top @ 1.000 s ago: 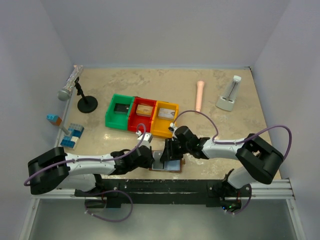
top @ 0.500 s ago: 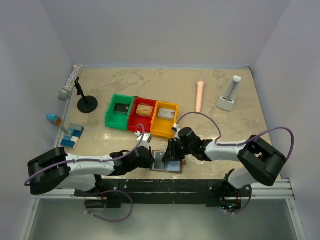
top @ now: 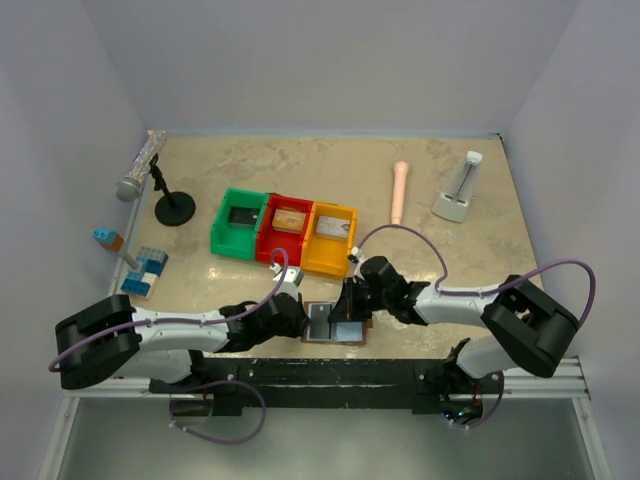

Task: Take the credit cards out of the card holder
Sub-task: Remove the credit card from the card holder.

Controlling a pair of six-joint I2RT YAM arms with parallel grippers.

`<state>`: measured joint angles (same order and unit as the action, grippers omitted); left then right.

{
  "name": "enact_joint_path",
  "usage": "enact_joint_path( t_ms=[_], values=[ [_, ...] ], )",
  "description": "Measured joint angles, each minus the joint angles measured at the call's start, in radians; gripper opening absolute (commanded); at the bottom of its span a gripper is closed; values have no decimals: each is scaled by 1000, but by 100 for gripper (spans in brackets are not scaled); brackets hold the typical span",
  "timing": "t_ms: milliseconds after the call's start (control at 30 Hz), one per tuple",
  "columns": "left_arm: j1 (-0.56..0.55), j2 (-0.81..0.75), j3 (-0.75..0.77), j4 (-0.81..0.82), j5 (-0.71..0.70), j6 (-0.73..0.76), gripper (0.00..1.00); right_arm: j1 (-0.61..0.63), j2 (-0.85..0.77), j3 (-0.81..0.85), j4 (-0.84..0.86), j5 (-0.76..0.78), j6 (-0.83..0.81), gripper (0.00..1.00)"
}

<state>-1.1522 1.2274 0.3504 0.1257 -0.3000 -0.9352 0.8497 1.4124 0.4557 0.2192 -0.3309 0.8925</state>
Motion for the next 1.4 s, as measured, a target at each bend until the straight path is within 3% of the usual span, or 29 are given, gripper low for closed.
enact_joint_path(
  t_ms=[200,367,600,833,1000,1400],
  values=[
    [0,-18,-4,-18,-2,-5,13,-2,-2,-1,6,-1,1,6],
    [0,-50,-5,-50,-8,-5,14,-5,-8,-1,7,-7,-3,14],
    [0,-55,-5,-63,-15,-5,10,-6,-8,-1,7,-20,-11,15],
    [0,-42,-5,-64,-15,-7,0,-8,-8,-1,7,-26,-14,17],
    [0,-39,-5,-64,-16,-9,0,-13,-8,-2,7,-27,-14,24],
    [0,-31,-5,-55,-18,-16,0,-15,-8,-2,7,-39,-16,29]
  ],
)
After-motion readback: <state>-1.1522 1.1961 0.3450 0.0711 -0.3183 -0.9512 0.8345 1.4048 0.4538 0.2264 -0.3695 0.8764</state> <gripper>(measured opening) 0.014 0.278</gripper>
